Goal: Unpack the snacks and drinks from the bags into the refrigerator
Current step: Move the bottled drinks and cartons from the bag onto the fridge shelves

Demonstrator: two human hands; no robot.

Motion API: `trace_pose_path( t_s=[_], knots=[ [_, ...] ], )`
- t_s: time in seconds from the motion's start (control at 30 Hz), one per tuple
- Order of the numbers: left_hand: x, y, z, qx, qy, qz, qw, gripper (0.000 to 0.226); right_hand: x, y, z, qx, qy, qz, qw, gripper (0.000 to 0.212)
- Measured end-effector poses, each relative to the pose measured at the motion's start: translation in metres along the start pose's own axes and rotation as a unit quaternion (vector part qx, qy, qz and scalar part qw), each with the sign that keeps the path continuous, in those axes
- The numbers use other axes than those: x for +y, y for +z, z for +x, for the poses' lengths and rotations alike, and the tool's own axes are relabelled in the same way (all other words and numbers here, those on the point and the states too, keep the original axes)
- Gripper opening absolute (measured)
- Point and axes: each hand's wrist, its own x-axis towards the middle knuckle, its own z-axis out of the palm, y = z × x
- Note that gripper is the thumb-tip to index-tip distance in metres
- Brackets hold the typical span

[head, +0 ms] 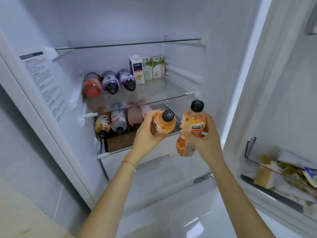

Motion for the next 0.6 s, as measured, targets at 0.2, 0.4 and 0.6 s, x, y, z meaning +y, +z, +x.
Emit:
trace_pose_path(
  t_s=[0.2,0.4,0.6],
  knots=[
    [-0.028,0.009,0.003,-0.002,-0.022,-0.015,1.0,0.07,0.015,-0.005,0.004,0.006,0.01,-0.005,1.0,0.07],
    [-0.034,0.013,0.014,0.007,0.01,0.009,1.0,0.075,0.027,0.001,0.011,-0.012,0.022,-0.01,1.0,0.072],
    [-0.033,0.019,0.029,0.046,-0.032,0.023,0.998,0.063,0.032,0.006,0.019,-0.021,0.027,-0.005,0.999,0.07]
  ],
)
